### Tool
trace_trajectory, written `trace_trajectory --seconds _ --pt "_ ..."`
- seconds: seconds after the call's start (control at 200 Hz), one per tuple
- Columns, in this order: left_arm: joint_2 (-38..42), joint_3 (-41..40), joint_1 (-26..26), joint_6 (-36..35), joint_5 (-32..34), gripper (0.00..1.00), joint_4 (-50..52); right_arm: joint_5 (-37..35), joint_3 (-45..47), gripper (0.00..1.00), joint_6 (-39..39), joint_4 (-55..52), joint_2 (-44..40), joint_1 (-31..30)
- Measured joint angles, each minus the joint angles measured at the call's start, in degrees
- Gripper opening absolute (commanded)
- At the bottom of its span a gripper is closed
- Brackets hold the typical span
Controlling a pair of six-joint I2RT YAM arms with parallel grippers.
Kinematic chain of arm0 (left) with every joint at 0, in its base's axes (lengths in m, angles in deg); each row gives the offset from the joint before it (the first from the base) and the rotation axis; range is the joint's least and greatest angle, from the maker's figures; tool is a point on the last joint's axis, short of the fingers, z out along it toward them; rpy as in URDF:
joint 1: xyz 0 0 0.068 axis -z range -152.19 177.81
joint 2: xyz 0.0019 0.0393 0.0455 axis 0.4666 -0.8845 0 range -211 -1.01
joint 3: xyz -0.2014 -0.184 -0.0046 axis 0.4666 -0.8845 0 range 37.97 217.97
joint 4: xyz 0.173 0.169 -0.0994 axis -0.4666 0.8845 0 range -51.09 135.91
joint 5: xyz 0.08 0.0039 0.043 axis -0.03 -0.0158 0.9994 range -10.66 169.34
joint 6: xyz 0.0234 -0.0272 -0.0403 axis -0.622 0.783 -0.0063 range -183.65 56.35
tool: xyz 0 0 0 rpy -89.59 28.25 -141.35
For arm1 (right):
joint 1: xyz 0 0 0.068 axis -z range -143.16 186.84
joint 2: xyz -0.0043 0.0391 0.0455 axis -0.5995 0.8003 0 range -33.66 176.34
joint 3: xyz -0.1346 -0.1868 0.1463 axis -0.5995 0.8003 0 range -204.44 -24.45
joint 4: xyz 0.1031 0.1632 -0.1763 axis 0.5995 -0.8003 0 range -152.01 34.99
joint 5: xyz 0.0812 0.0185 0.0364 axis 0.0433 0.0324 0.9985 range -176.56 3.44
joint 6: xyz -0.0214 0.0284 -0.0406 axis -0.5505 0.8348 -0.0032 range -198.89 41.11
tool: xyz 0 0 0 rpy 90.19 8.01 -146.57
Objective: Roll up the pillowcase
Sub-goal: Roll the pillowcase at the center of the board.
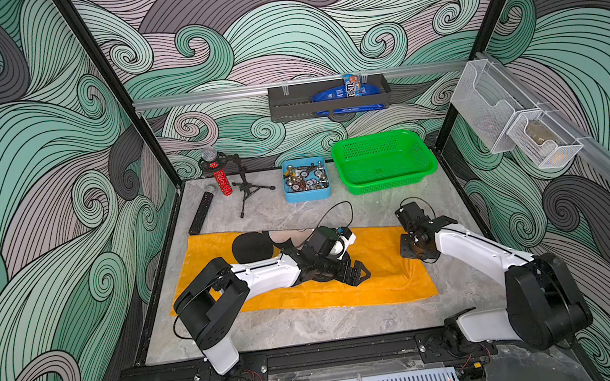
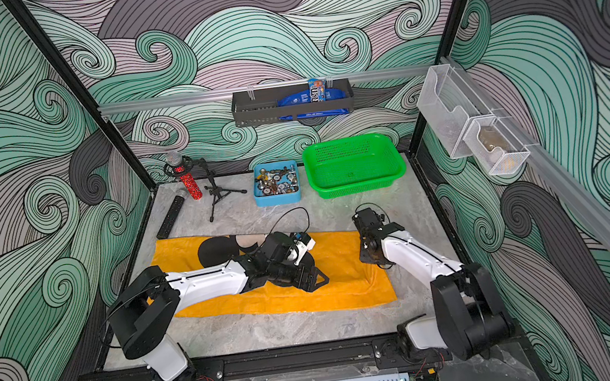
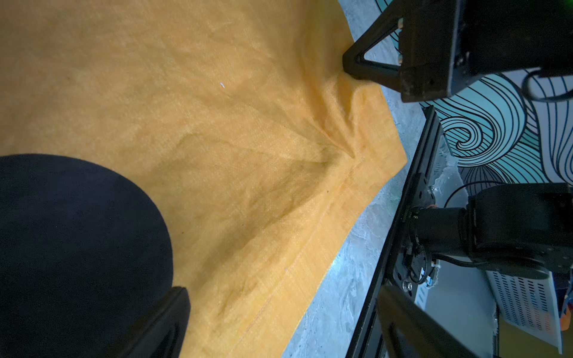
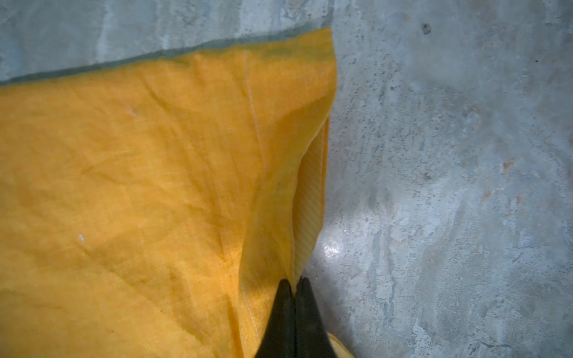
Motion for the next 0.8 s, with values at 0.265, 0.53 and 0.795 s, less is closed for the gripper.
trace_trajectory --seconds 0.265,0.53,0.795 --pt "0.13 -0.2 -1.2 -0.02 0.0 0.97 0.22 0.24 -3.78 0.01 3.45 -2.25 4.79 -5.73" --pt "2.69 -2.58 -1.95 -0.02 0.02 0.97 0.92 1.29 -6.73 0.03 5.66 -2.73 10.23 -11.54" --pt "7.23 -5.68 -2.6 0.0 0.02 0.97 2.14 3.02 -10.14 0.05 6.93 -2.86 15.21 -15.85"
